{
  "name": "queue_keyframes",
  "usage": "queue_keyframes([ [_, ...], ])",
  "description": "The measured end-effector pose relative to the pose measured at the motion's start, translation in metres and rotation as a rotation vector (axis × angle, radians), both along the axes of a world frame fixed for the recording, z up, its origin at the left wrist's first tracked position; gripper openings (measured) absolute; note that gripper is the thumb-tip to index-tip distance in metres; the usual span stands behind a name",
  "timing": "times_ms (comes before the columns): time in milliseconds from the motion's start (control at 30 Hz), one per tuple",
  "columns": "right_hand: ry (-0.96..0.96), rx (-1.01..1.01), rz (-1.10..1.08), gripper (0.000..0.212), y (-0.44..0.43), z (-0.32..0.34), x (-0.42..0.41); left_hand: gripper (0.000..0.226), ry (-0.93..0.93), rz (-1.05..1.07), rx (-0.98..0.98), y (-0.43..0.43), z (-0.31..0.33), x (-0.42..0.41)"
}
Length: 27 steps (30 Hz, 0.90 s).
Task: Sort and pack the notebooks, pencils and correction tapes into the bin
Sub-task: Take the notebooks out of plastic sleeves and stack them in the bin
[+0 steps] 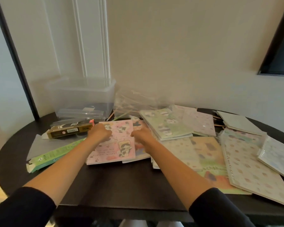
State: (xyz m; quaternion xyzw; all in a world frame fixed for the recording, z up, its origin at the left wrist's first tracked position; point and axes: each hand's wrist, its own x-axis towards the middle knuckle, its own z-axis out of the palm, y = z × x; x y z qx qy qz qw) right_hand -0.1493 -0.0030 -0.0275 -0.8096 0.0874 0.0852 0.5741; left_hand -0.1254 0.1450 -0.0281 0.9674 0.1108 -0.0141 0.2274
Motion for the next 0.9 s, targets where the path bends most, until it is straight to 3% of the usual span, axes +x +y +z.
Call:
queue_keyframes([
  [167, 0.098, 0.078, -0.018, 0.042, 0.008, -0.003, 0.012, 0.031, 0.016, 0.009, -0.093, 0.007, -0.007, 0.004],
  [267, 0.048, 0.062, 0.005, 0.030, 0.004, -0.005, 0.012, 0.017, -0.011, 0.081, -0.285, 0.003, -0.006, 0.003],
  [367, -0.055, 0.044, -0.010, 0.026, -0.007, 0.003, 0.016, 0.025, -0.027, 0.039, -0.364, -0.006, -0.005, 0.004],
  [500, -0.188, 0.101, -0.128, 0.021, -0.031, 0.022, 0.021, 0.041, -0.147, 0.034, -0.417, -0.020, 0.002, 0.012],
  [633, -0.287, 0.259, -0.242, 0.017, -0.066, 0.039, 0.019, 0.025, -0.306, -0.040, -0.496, -0.048, 0.020, 0.024],
  [733, -0.271, 0.382, -0.223, 0.019, -0.096, 0.049, 0.009, 0.038, -0.423, -0.069, -0.592, -0.072, 0.030, 0.032],
  [900, -0.290, 0.513, -0.333, 0.014, -0.163, 0.065, -0.007, 0.039, -0.465, -0.160, -0.463, -0.116, 0.046, 0.038],
])
